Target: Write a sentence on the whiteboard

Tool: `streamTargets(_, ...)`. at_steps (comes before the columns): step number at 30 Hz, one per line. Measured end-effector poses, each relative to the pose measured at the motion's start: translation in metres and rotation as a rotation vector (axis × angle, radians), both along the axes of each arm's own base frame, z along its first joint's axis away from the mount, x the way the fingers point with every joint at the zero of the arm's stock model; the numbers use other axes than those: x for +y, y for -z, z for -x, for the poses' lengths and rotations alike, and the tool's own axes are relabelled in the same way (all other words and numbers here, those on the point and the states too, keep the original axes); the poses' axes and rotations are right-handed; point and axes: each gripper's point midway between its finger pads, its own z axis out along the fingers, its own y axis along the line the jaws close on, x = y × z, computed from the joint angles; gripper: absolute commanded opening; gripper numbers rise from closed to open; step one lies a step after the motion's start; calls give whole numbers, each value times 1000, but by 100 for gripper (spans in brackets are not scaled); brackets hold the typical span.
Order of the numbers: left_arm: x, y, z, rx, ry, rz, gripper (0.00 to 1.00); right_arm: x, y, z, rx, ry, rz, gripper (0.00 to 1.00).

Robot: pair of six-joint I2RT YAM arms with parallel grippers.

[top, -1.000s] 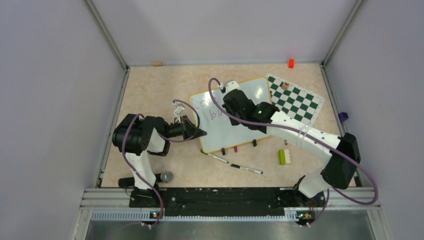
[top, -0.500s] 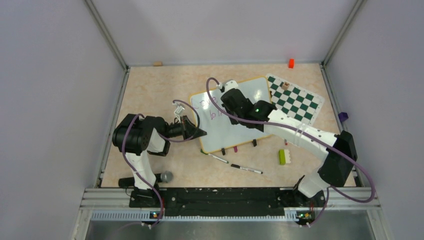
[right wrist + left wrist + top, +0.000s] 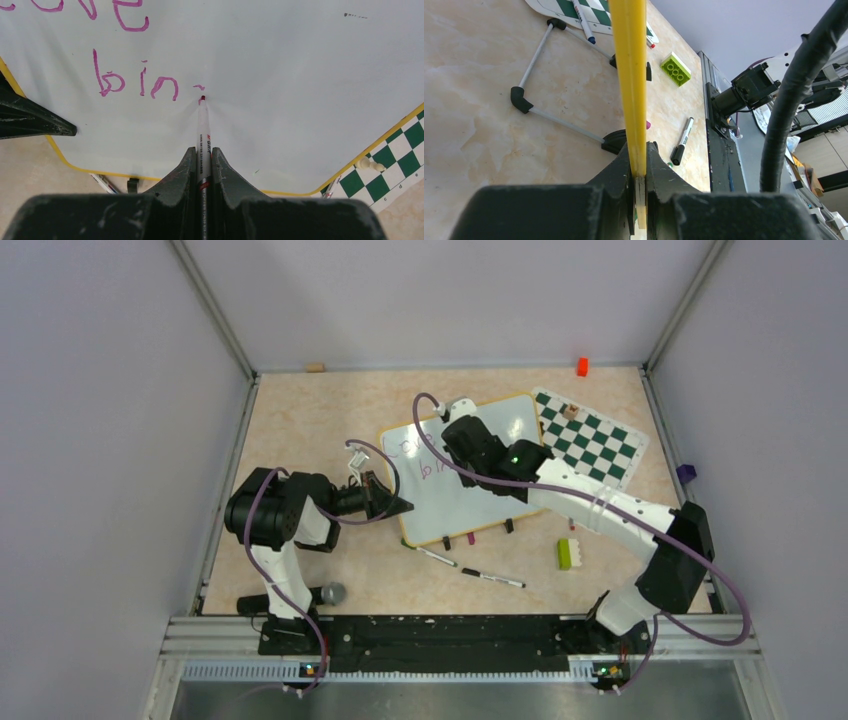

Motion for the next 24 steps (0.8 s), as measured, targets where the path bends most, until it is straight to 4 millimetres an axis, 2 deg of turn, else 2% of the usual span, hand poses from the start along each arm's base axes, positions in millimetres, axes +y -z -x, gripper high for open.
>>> streamTargets(24,0,0,0,0,0,0,0,2,-3,-3,-17,0,-4,0)
